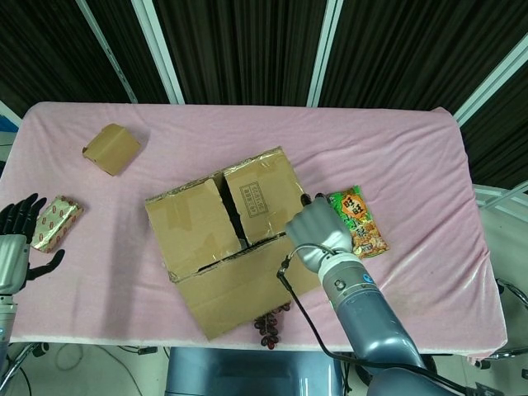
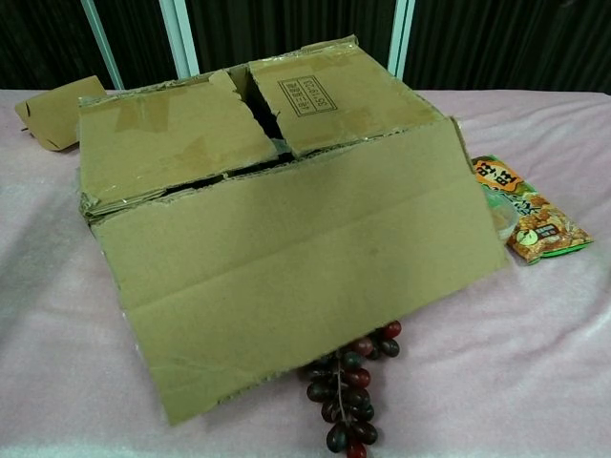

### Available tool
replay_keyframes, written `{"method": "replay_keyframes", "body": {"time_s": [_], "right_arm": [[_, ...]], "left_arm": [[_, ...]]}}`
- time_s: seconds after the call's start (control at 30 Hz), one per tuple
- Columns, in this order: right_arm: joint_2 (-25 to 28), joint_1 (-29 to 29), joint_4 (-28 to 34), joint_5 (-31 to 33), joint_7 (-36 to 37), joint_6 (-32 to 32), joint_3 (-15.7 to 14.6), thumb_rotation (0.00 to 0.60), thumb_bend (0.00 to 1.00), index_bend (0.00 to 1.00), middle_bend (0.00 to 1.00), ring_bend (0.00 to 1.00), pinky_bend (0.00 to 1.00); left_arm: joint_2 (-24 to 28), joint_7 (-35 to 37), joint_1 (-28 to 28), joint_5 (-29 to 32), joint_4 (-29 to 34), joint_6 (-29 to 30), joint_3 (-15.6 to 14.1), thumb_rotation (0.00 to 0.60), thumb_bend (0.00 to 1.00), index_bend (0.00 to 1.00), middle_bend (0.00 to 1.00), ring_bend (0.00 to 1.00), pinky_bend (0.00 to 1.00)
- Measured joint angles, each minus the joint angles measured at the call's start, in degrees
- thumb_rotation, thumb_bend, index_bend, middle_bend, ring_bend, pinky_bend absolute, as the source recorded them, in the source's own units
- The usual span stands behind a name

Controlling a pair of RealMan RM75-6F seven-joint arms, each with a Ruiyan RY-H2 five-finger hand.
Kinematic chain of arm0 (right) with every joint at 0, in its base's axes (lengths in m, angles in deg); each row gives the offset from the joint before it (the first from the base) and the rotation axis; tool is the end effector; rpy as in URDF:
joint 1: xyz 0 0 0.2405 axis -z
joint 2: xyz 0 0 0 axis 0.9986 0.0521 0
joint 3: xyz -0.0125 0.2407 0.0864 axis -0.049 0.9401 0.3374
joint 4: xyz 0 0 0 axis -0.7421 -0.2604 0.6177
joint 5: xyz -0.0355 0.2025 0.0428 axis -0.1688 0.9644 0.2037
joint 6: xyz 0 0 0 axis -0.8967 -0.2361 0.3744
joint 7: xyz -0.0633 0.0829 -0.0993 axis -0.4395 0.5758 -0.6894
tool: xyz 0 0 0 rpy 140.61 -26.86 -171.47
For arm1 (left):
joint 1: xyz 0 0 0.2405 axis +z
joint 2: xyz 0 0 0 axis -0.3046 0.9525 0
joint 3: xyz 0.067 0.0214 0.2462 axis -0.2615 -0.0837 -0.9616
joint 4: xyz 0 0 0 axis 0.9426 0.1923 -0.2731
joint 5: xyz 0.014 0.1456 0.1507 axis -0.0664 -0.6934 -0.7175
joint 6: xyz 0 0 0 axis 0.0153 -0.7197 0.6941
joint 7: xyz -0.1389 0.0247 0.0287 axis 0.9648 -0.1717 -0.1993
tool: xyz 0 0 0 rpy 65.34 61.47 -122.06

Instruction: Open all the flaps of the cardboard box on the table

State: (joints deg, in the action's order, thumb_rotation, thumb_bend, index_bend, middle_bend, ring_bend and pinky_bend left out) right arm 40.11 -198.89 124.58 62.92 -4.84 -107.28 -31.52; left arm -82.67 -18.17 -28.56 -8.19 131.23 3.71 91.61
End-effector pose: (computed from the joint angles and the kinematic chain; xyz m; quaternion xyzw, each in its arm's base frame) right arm 0.0784 -0.2760 0.1773 0.8647 -0.1980 0.0580 0.4580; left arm -0.2986 0.2297 0.1574 -0.5665 -0.3860 -0.4267 0.5900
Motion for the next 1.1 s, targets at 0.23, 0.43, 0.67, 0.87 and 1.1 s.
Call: {"method": "replay_keyframes", "body": {"time_s": [0.23, 0.43, 0.67, 0.87, 1.1], "right_arm": [[1.8, 2.3, 0.0, 0.6, -1.8, 1.3, 1.0, 0.6, 0.16, 0.17, 0.25, 0.03, 0.25], [2.6, 7.8, 0.0, -6.8, -0.1, 1.7, 0.4, 0.6, 0.16, 0.0, 0.08, 0.0, 0.25], [3.5, 20.5, 0.0, -24.7, 8.1, 1.3, -1.4, 0.6, 0.16, 0.0, 0.0, 0.0, 0.25], [1.7, 35.0, 0.0, -48.2, 20.5, -4.1, -2.3, 0.6, 0.16, 0.0, 0.0, 0.0, 0.25], [-6.6, 55.9, -3.6, -81.4, 39.1, -19.6, -4.9, 0.6, 0.18, 0.0, 0.0, 0.0, 0.25]], "left_arm": [[0.0, 0.0, 0.0, -0.1, 0.0, 0.2, 0.1, 0.6, 0.24, 0.0, 0.01, 0.0, 0.0], [0.2, -0.6, -0.2, -0.7, 0.4, 0.3, 0.1, 0.6, 0.24, 0.0, 0.01, 0.0, 0.0], [1.6, -3.9, -1.3, -0.7, 2.3, -1.4, 0.1, 0.6, 0.25, 0.0, 0.01, 0.0, 0.0], [3.8, -7.8, -4.0, -0.7, 5.1, -4.1, 1.1, 0.6, 0.25, 0.0, 0.02, 0.0, 0.0], [6.9, -11.7, -8.9, 0.7, 10.5, -10.8, 3.0, 0.6, 0.27, 0.01, 0.02, 0.0, 0.0]]}}
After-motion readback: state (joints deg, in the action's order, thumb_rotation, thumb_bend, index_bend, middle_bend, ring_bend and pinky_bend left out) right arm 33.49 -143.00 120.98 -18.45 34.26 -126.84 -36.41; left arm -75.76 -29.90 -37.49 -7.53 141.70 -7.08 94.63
